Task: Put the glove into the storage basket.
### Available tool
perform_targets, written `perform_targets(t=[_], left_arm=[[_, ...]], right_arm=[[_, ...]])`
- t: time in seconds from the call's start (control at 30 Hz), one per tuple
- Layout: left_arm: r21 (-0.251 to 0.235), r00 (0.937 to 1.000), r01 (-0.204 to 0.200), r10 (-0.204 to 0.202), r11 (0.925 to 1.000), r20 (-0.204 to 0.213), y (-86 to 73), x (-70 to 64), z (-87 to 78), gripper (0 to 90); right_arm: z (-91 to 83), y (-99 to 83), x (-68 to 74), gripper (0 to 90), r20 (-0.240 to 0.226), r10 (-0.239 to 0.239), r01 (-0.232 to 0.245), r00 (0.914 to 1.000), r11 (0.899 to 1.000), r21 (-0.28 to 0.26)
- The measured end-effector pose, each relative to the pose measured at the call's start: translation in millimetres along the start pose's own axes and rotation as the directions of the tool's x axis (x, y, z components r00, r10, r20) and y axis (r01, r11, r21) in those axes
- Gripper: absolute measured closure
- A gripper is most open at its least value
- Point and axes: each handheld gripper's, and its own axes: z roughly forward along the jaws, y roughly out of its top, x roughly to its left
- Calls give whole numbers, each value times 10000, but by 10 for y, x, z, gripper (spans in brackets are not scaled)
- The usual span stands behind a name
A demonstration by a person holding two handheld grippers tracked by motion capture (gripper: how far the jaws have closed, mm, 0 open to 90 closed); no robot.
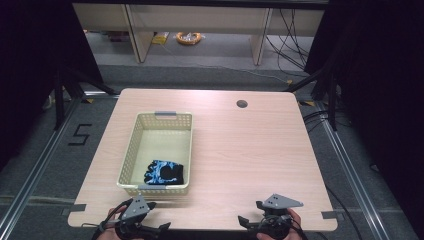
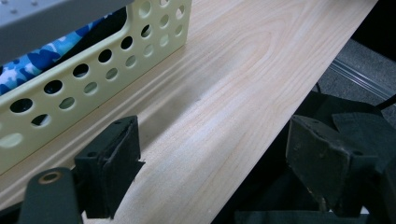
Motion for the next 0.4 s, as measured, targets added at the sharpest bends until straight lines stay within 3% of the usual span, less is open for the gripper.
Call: perform_targets(t=[0.03, 0.1, 0.4], left_arm=[[-66, 10000, 69, -69, 10000, -28, -4, -4, 7, 174], [185, 9997, -201, 203, 9996, -117, 0, 20, -3, 174], [158, 10000, -89, 89, 9998, 4, -2, 5, 5, 174]], right_arm=[[-24, -2, 31, 173, 28, 275, -275, 9996, 9994, 187], [-16, -5, 5, 174, 46, -153, 153, 9999, 9999, 58], [-26, -4, 0, 175, 171, -201, 201, 9997, 9998, 7]])
